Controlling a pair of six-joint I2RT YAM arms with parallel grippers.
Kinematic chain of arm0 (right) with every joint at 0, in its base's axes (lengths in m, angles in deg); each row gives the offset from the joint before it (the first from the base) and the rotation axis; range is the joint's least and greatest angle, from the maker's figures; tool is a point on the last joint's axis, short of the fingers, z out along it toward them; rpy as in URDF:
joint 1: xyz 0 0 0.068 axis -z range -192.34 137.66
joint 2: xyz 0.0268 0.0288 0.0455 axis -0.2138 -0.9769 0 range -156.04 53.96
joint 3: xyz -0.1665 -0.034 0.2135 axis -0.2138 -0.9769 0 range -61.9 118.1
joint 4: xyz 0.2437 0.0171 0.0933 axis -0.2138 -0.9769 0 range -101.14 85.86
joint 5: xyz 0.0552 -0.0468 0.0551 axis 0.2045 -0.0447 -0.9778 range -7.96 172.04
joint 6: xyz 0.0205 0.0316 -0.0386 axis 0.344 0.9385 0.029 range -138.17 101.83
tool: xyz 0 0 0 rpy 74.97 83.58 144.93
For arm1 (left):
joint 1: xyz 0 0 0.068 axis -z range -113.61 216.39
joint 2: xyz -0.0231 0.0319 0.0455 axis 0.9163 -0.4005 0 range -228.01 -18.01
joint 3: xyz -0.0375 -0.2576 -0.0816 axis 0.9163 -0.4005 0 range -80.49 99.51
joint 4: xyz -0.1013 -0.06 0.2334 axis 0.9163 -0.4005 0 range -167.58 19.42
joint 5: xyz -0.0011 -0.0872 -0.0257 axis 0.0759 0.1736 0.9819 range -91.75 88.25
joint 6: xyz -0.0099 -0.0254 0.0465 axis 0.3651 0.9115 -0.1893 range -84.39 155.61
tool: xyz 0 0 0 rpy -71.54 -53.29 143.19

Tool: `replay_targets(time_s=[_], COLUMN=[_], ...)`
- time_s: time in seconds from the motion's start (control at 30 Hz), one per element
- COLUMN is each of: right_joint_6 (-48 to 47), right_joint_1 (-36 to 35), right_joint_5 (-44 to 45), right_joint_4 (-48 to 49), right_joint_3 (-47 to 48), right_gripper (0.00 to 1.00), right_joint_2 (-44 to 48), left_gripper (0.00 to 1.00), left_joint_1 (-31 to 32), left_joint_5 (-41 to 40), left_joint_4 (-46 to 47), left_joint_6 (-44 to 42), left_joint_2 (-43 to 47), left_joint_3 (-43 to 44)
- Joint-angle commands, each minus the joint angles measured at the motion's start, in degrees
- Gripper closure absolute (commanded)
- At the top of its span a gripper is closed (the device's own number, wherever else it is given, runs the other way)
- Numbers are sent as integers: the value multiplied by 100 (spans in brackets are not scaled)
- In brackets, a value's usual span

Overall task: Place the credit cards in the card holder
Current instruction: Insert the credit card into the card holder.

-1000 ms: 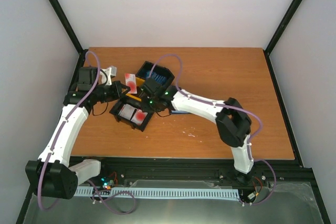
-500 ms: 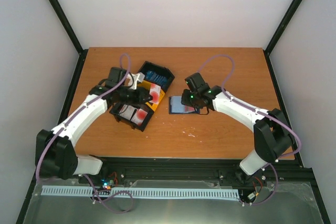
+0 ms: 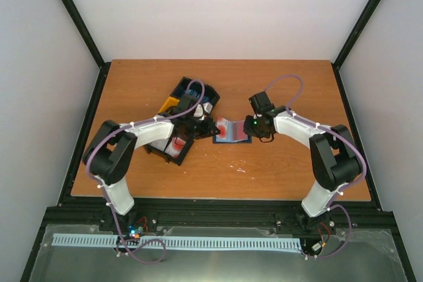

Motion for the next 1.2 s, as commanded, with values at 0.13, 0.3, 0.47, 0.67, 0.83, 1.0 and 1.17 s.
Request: replay_targets(time_s=[0.13, 0.3, 0.47, 0.67, 0.83, 1.0, 1.17], right_joint_6=[-697, -722, -744, -630, -727, -865, -1002], right_joint_1=[299, 309, 308, 309, 308, 311, 308], right_joint_5=[-229, -308, -227, 17, 20, -429, -951], right_joint_4=[40, 52, 13, -68, -15, 52, 112], right_joint_3=[167, 69, 33, -17, -17, 14, 106], right_gripper=[88, 88, 88, 88, 81, 69, 67], right_joint_2=[-581, -766, -819, -716, -193, 1, -263], left_gripper=[99, 99, 99, 99, 99, 99, 99], left_joint_1=[242, 354, 442, 502, 617, 620, 620], left_joint_5=[-446, -526, -537, -747, -827, -666, -631], left_joint_4=[1657, 2088, 2416, 2605, 2559, 2632, 2620], left_joint_6=[1020, 1239, 1502, 1721, 1822, 1980, 2116], left_joint_2=[-921, -1136, -1198, -1192, -1204, -1289, -1369], left_joint_3=[218, 145, -113, -314, -360, -416, -420])
